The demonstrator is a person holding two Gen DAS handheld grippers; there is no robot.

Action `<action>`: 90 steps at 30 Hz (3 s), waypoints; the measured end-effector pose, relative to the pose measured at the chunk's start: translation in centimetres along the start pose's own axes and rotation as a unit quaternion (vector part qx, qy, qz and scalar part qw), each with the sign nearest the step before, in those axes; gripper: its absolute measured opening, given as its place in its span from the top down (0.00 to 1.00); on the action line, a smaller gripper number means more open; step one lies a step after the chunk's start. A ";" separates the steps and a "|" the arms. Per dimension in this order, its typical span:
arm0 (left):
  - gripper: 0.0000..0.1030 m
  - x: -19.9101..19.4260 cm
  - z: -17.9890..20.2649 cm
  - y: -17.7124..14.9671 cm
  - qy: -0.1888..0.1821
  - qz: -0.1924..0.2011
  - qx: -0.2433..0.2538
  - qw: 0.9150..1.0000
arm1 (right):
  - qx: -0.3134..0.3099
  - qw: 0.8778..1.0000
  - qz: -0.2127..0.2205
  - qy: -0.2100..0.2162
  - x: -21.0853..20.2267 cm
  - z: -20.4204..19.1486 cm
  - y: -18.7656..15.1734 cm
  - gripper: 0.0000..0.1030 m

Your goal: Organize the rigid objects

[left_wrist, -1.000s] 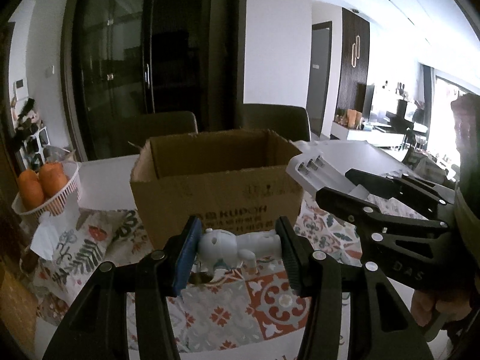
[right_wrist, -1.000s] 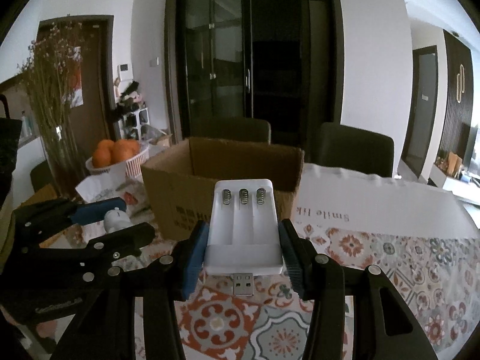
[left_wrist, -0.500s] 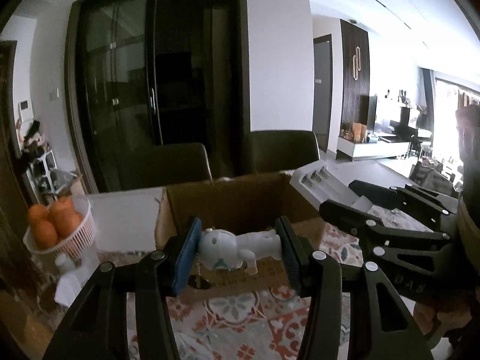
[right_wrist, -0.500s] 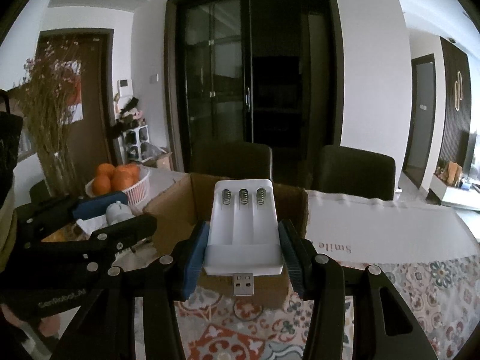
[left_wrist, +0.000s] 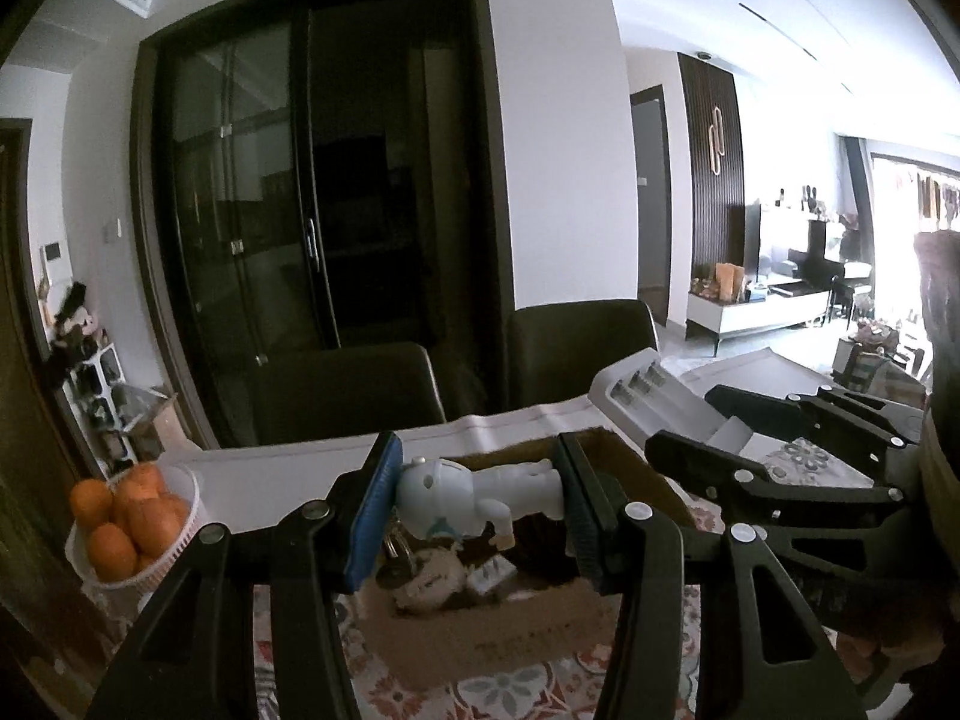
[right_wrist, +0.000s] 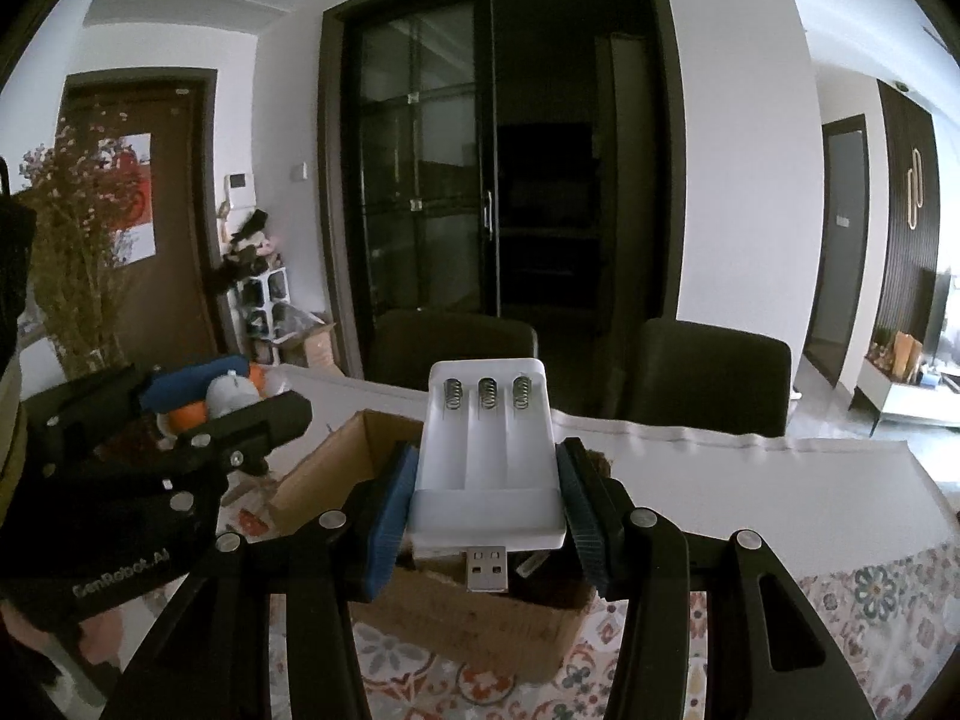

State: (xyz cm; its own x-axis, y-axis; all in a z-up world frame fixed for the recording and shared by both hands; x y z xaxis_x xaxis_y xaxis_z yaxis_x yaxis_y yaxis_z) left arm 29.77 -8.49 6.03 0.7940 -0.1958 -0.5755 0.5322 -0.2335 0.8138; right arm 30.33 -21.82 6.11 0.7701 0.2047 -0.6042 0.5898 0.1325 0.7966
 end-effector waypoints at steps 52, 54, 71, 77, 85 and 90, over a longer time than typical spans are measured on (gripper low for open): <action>0.01 -5.4 -1.4 -2.5 0.067 -0.012 -0.040 0.997 | 0.061 0.994 0.002 -0.091 -5.2 -0.6 -1.1 0.19; 0.00 -6.8 -1.5 -3.0 0.071 -0.004 -0.041 0.997 | 0.061 0.993 0.014 -0.099 -6.8 -1.1 -1.6 0.16; 0.00 -14.0 -0.5 -9.4 0.095 0.003 -0.052 0.994 | 0.066 0.989 0.038 -0.128 -13.5 -4.7 -6.7 0.08; 0.00 -15.2 0.1 -11.4 0.090 -0.002 -0.052 0.995 | 0.076 0.989 0.026 -0.122 -14.4 -5.1 -8.8 0.07; 0.00 -16.4 0.6 -13.4 0.090 -0.007 -0.054 0.994 | 0.074 0.989 0.023 -0.124 -15.5 -5.6 -11.0 0.07; 0.00 -16.6 0.6 -13.9 0.091 -0.008 -0.055 0.994 | 0.075 0.990 0.019 -0.122 -15.6 -5.8 -11.7 0.07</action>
State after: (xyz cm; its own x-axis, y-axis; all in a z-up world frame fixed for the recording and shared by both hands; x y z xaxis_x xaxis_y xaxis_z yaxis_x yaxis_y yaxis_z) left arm 9.00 -2.59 4.28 0.8203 -0.0144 -0.5717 0.5657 -0.1269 0.8148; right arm 9.98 -20.90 6.31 0.8168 -0.0350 -0.5758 0.5755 -0.0200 0.8176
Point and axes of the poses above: each gripper's, at about its wrist camera, not at the fingertips, and x roughly the way its jaws point, z to its right, y to its top, the point moved 3 cm from there along x, roughly the way its jaws point, and after that the axes turned 13 degrees about -z, right-handed, at the moved point
